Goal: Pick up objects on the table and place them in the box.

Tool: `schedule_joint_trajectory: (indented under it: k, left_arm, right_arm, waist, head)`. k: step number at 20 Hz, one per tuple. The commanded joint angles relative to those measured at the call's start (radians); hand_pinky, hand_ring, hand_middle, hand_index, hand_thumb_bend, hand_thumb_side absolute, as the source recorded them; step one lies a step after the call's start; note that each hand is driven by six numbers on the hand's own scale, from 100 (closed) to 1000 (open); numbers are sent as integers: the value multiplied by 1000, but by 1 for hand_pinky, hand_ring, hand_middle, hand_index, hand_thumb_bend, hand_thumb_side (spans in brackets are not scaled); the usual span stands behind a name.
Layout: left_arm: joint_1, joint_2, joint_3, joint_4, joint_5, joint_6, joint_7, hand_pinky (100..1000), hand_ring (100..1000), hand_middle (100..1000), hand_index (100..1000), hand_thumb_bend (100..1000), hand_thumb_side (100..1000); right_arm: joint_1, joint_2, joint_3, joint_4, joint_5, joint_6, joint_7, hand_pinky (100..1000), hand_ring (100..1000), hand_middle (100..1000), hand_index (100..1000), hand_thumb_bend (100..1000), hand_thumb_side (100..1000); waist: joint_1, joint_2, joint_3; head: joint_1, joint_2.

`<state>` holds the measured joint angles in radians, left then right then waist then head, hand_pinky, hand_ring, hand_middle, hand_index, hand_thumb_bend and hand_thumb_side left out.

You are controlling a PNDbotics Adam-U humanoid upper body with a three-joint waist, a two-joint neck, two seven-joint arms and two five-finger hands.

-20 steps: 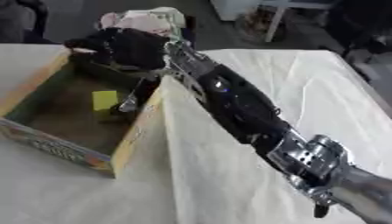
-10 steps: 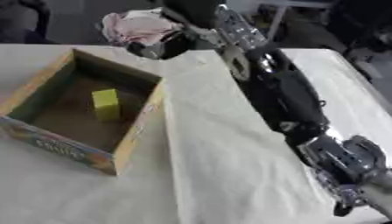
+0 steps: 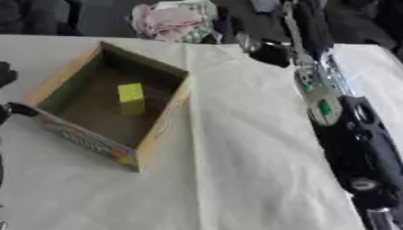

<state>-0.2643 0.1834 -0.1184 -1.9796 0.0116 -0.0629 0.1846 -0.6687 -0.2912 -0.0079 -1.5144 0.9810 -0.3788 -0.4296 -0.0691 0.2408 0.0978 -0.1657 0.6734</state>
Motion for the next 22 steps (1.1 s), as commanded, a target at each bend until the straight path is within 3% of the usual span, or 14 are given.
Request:
schedule_joint_trajectory:
  k: [1,4,8,16,17,20,22]
  left_arm:
    - [-4,11,5,-12,-2,1,4,481,837,760,799,405,890]
    - [2,13,2,-9,0,3,3,479,839,761,799,405,892]
    - [7,13,-1,-7,4,4,3,478,845,767,800,403,895]
    - [6,11,-6,-4,9,5,3,478,855,777,800,404,897]
    - [7,11,-6,-3,10,5,3,478,857,779,800,404,897]
    - [9,12,-4,-3,10,5,7,479,859,781,800,403,896]
    - [10,11,-3,-3,9,5,9,478,859,782,800,403,896]
  right_arm:
    - [39,17,18,-90,-55,50,-48,815,830,766,934,227,488]
    - [115,30,61,-162,-102,96,-84,814,828,760,932,213,485]
    - [212,51,103,-266,-167,142,-67,816,826,752,930,194,481]
    - [266,63,109,-403,-293,220,34,818,822,738,927,166,478]
    - [267,60,104,-410,-337,223,45,818,822,736,926,163,477]
    - [267,10,47,-436,-702,204,128,819,821,732,925,155,478]
    - [271,-10,2,-445,-867,194,195,819,819,728,925,146,474]
  waist:
    - [10,-10,-8]
    - [20,-5,-19]
    - [28,4,-21]
    - [31,15,-19]
    - [32,14,-17]
    - [33,11,-17]
    - [34,9,-14]
  head:
    - [28,21]
    - [38,40]
    - [51,56]
    - [59,68]
    - [62,71]
    - [71,72]
    - [76,68]
